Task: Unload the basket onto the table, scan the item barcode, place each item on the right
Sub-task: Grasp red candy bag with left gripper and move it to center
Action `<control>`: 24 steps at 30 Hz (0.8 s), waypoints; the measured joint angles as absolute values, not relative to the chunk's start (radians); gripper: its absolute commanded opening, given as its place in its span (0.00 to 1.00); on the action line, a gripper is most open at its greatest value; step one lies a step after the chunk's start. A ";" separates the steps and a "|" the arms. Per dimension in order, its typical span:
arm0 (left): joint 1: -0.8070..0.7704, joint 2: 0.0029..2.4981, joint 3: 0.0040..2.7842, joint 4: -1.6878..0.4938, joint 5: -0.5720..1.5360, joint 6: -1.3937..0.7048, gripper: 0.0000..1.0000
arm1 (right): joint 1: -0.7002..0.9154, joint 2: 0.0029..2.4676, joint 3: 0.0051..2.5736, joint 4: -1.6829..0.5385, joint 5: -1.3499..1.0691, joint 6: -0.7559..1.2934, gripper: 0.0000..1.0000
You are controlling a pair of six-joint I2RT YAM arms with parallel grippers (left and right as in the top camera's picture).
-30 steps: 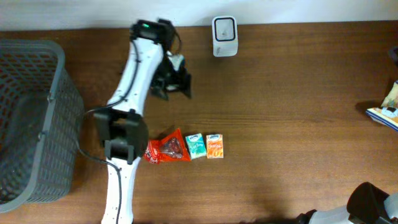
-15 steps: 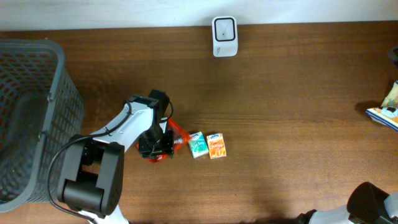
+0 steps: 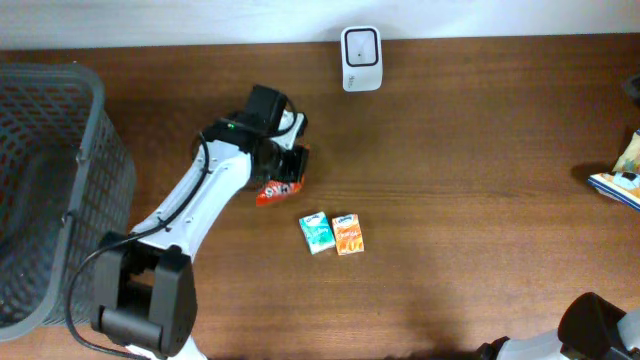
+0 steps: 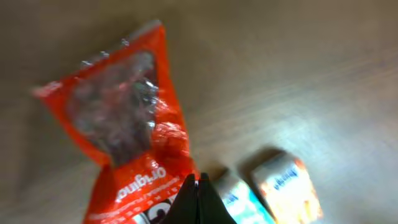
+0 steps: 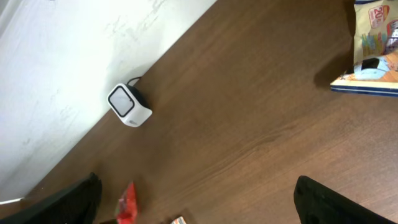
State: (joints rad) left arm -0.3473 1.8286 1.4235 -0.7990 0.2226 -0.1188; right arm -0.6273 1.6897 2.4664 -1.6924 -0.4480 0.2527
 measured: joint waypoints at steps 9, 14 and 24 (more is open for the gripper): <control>-0.364 1.892 1.433 -0.718 0.214 -0.199 0.00 | -0.627 1.690 2.466 -1.692 -0.448 0.253 0.99; -0.279 1.901 1.542 -0.807 -0.016 -0.203 0.00 | -0.627 1.690 2.466 -1.692 -0.448 0.253 0.99; -0.287 2.132 1.618 -0.901 0.041 -0.232 0.00 | -0.627 1.690 2.466 -1.692 -0.448 0.253 0.99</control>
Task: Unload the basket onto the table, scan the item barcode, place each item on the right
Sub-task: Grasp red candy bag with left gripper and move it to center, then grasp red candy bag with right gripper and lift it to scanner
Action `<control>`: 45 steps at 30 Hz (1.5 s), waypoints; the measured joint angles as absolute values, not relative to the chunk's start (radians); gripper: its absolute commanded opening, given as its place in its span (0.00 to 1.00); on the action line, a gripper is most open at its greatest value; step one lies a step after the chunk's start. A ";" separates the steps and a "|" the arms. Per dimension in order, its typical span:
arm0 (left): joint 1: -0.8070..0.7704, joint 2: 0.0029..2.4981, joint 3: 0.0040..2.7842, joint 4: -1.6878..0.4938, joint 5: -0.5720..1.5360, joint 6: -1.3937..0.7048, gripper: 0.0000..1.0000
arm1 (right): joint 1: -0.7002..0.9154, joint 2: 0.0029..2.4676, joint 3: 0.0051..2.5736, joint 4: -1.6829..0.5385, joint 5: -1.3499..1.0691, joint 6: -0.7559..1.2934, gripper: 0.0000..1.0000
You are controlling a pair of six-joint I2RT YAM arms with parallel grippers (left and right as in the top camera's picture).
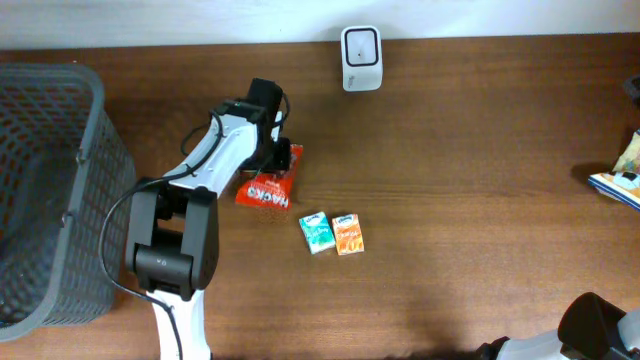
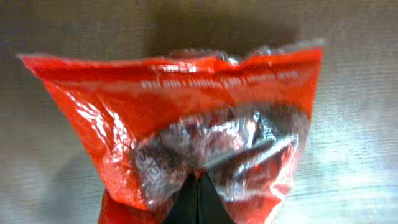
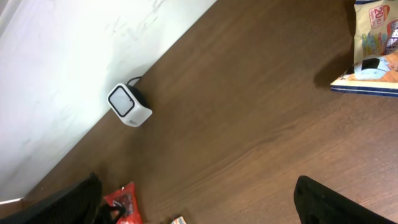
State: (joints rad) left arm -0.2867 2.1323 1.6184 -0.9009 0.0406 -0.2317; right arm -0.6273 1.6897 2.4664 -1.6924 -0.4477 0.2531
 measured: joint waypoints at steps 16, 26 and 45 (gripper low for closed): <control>-0.281 2.199 1.671 -1.004 0.004 -0.406 0.00 | -0.627 1.690 2.466 -1.692 -0.448 0.253 0.98; -0.339 2.213 2.101 -1.289 0.006 -0.405 0.99 | -0.627 1.690 2.465 -1.692 -0.448 0.252 0.99; -0.111 2.308 2.111 -1.400 -0.169 -0.536 0.99 | 0.235 1.790 1.748 -1.088 -0.371 0.344 0.99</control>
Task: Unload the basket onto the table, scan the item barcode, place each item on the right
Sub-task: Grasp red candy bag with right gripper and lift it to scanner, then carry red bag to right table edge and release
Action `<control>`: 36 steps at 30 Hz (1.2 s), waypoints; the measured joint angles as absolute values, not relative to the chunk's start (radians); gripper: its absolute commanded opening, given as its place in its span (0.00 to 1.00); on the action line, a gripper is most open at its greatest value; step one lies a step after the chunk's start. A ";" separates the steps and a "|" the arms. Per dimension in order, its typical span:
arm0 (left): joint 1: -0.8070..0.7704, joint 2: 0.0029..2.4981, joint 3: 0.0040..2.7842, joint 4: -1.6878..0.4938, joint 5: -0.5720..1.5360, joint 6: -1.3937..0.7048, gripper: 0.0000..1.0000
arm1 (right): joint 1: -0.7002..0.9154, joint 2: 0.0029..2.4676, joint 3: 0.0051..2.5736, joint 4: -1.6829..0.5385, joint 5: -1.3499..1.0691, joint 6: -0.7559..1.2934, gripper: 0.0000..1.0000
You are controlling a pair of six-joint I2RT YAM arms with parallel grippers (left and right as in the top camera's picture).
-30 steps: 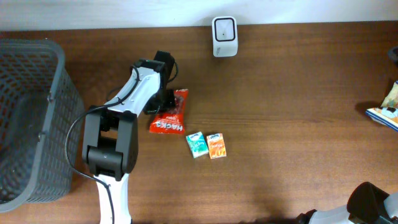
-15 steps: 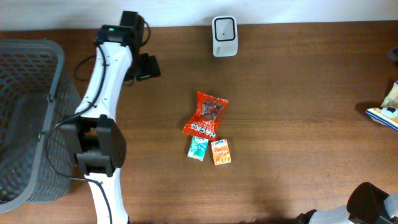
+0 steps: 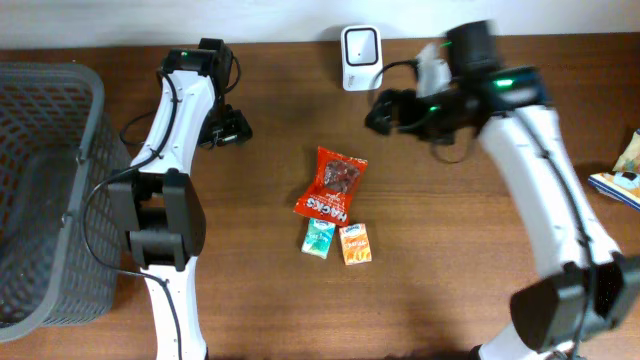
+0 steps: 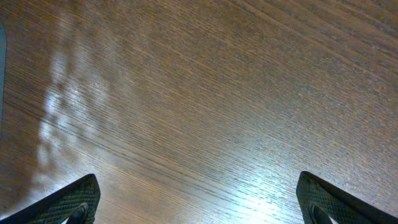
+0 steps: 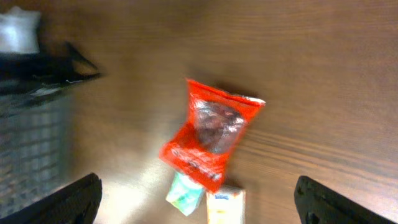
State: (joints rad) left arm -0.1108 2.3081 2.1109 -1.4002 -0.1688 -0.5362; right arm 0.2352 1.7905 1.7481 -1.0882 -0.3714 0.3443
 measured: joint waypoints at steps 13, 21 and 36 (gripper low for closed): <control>-0.111 2.308 2.111 -1.399 -0.170 -0.540 0.99 | 0.515 2.214 1.720 -0.968 -0.098 0.682 0.56; -0.111 2.308 2.111 -1.398 -0.170 -0.540 0.99 | 0.476 2.219 1.806 -1.116 -0.154 0.624 0.04; -0.111 2.312 2.111 -1.399 -0.170 -0.540 0.99 | 0.121 2.244 2.031 -0.585 -0.487 0.570 0.04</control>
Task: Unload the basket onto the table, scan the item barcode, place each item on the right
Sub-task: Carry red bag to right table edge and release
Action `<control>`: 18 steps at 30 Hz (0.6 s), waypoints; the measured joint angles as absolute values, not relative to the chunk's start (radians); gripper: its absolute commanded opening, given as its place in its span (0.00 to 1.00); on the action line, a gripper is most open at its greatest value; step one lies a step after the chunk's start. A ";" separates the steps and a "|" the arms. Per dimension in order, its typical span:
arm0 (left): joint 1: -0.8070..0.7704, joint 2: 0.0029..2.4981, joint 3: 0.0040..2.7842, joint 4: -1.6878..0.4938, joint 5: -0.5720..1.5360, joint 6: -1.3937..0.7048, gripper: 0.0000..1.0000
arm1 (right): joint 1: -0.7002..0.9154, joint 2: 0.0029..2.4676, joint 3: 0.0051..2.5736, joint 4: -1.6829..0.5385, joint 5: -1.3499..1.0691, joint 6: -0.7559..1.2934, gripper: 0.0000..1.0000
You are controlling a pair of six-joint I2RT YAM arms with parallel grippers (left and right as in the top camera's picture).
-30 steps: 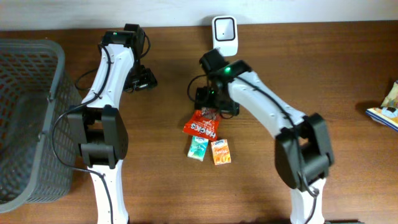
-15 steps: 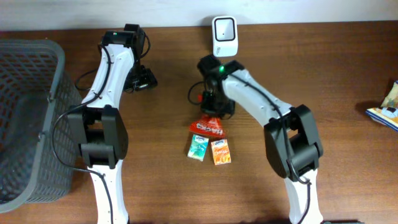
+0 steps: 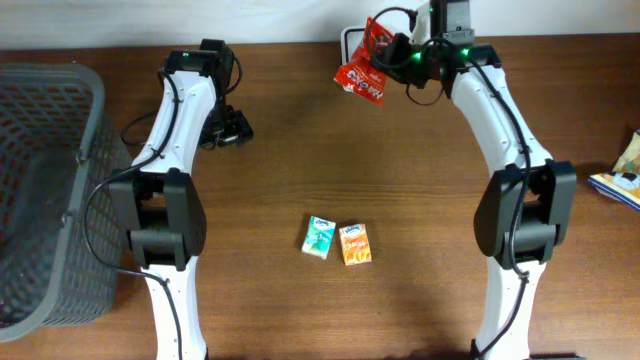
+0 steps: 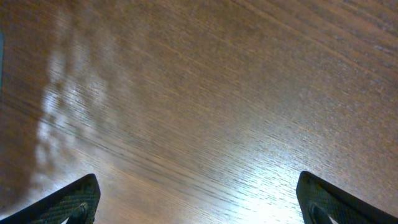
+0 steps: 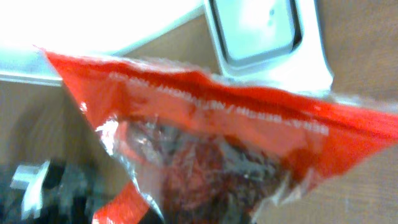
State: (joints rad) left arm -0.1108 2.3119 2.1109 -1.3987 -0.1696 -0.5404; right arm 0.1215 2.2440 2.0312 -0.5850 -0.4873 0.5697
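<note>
A red snack bag (image 3: pixel 362 64) with a clear window hangs in the air at the back of the table, right in front of the white barcode scanner (image 3: pixel 352 38). My right gripper (image 3: pixel 398 58) is shut on the bag. The bag (image 5: pixel 205 143) fills the right wrist view and hides the fingers there, with the scanner (image 5: pixel 264 34) just behind its top edge. My left gripper (image 3: pixel 230 128) stands open over bare wood at the back left, its fingertips (image 4: pixel 68 202) far apart with nothing between them.
A grey mesh basket (image 3: pixel 45 190) takes up the left side. A teal carton (image 3: pixel 318 237) and an orange carton (image 3: pixel 352 243) lie side by side mid-table. Printed packets (image 3: pixel 620 172) lie at the right edge.
The bag lay flat mid-table above the two cartons, with my right gripper open above it. Now my right gripper is shut on it and holds it at the scanner. The left arm has not moved.
My left gripper was shut on the red bag left of the cartons, and still held it a little later. Then the bag lay by the cartons, the left gripper open at the back left and the right arm over the table. Now the right gripper holds it at the scanner.
</note>
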 measured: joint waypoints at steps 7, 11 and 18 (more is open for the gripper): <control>-0.111 2.314 2.111 -1.399 -0.170 -0.540 0.99 | 0.233 2.289 2.033 -0.262 -0.105 0.720 0.04; -0.111 2.314 2.111 -1.399 -0.170 -0.540 0.99 | 0.241 2.384 2.032 -0.179 -0.068 0.734 0.04; -0.111 2.314 2.111 -1.402 -0.170 -0.540 0.99 | 0.041 2.181 2.032 -0.435 -0.093 0.735 0.04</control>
State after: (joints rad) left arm -0.1108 2.3138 2.1109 -1.4021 -0.1696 -0.5404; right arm 0.0410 2.1811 2.0319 -0.4355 -0.0929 0.7345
